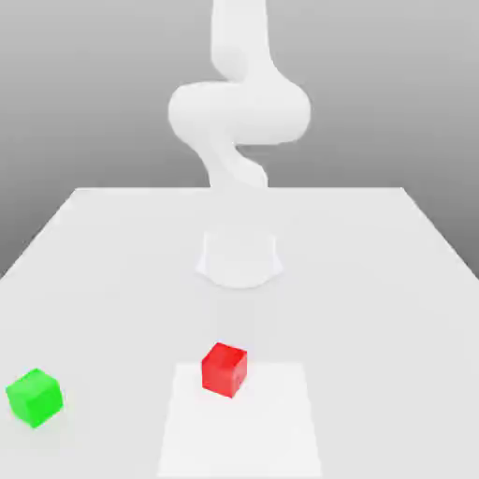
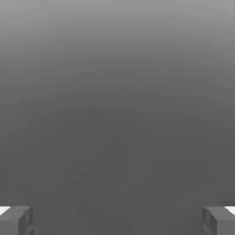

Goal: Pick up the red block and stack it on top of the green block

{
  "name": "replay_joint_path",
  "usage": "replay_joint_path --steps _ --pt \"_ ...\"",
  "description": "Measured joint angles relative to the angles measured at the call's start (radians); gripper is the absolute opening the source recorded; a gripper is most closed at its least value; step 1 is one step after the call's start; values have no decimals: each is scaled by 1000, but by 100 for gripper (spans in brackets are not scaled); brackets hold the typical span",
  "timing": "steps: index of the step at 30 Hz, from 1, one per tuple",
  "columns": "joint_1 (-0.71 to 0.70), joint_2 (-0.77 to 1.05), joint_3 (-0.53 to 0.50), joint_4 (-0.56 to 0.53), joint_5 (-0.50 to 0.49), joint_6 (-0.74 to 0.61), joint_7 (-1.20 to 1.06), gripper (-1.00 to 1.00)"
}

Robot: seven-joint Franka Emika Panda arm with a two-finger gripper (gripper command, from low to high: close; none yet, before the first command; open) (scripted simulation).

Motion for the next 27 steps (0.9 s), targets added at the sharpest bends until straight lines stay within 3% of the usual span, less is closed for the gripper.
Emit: replay_joint_path --steps 17,24,25,27 --pt "-90 605 45 -508 10 443 306 0" --pt "-83 901 21 -507 -39 686 364 0" --pt "-78 923 16 -504 -41 706 366 -100" --pt "-78 923 16 -504 -41 706 367 -100"
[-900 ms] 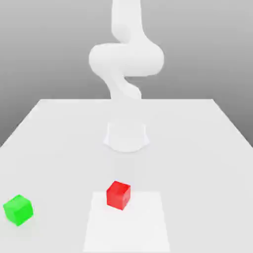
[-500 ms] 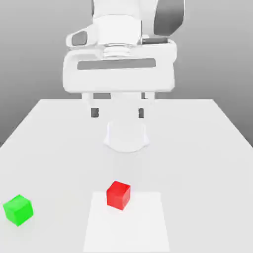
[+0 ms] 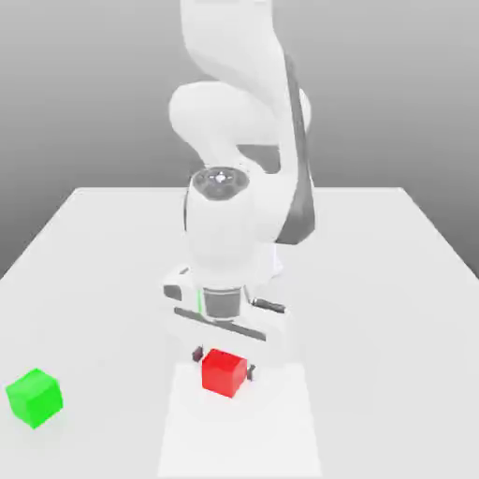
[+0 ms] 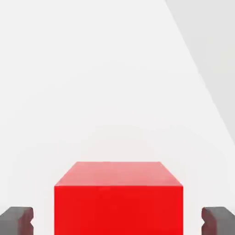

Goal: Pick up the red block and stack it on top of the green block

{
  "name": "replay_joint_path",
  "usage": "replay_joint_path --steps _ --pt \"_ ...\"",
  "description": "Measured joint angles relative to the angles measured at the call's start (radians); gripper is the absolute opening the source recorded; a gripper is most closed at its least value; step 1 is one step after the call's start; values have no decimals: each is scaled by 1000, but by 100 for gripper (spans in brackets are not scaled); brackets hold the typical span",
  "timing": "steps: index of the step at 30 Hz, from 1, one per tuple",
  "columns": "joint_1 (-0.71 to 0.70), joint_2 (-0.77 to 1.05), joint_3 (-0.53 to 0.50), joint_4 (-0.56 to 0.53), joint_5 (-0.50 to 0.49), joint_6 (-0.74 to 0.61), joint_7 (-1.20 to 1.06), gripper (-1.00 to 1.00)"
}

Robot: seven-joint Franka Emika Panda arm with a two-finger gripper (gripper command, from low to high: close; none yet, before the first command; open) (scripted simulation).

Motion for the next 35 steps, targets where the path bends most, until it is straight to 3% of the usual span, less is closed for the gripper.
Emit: replay_joint_path --steps 5,13,26,31,32,35 --pt "-1 -1 0 0 -4 0 4 -100" --pt "-11 -247 0 -24 36 -223 -39 -100" --pt "-365 -86 -169 357 71 -448 -496 -100" --pt "-404 58 -157 403 116 -348 -573 -100" --pt "-410 87 -151 404 125 -322 -580 100" --pt "-410 87 -151 404 125 -322 -580 100"
